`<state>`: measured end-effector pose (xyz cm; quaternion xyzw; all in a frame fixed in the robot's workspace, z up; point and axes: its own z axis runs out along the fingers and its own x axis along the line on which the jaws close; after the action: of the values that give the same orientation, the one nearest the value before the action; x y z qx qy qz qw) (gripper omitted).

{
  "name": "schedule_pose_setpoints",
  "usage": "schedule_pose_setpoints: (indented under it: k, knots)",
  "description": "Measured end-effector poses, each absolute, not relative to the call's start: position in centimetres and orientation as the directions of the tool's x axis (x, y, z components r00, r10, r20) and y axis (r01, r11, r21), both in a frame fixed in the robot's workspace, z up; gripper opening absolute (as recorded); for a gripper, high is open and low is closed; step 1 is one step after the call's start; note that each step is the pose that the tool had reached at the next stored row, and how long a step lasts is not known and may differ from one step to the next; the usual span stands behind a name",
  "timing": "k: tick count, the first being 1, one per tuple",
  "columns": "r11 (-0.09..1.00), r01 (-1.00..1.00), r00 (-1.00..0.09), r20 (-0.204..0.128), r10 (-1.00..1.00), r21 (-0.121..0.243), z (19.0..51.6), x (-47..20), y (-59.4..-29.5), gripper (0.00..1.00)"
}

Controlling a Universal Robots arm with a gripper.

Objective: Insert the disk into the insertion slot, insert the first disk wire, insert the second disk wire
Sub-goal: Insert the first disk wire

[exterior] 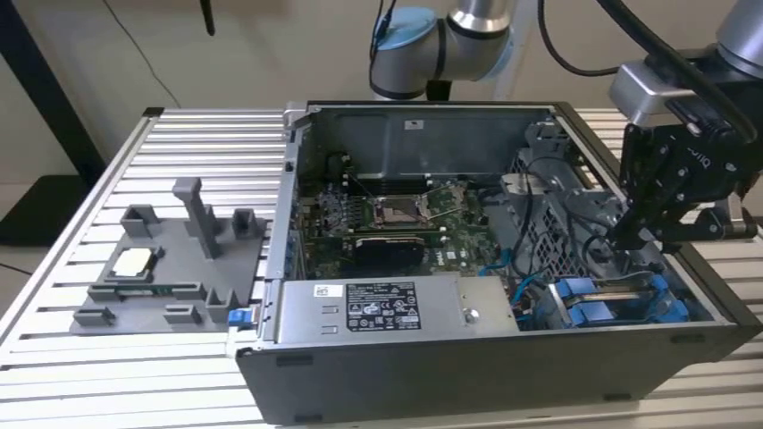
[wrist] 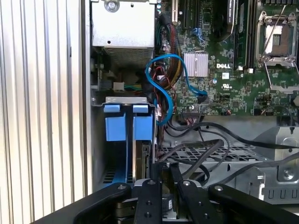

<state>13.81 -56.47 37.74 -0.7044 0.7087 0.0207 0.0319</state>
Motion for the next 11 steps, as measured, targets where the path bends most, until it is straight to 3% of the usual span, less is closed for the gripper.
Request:
schedule_pose_setpoints:
  k: [11]
  knots:
    - [0.007, -1.000, -0.005, -0.074, -0.997, -0.015, 36.83, 14.46, -57.06, 0.19]
